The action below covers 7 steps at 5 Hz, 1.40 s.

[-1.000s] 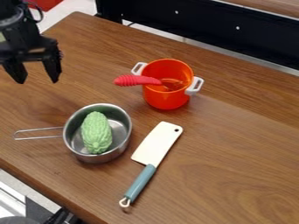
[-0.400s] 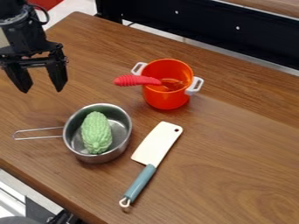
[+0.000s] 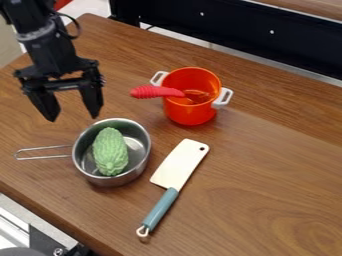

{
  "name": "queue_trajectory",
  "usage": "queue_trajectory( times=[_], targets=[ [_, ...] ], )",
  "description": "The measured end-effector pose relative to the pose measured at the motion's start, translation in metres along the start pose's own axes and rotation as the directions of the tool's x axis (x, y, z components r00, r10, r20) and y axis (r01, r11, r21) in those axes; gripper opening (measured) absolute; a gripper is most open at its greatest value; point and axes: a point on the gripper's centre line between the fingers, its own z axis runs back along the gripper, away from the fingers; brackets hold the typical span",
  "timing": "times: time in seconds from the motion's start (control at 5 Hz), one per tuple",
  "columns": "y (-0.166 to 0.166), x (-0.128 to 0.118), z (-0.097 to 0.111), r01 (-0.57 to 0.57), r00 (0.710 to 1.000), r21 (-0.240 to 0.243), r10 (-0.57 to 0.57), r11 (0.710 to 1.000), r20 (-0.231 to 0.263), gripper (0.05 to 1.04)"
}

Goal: Move the green vegetable from the metal pot to the left side of the orange pot.

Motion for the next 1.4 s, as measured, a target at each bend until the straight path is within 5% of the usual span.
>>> queue_trajectory(
  times=[1.0,1.4],
  targets=[
    [-0.020,-0.010,-0.028,-0.151,0.988,-0.028,0.152,0.988,0.014,0.999],
    [-0.019,-0.016,-0.052,-0.248,0.964,0.054,0.252,0.967,-0.086,0.999]
  ],
)
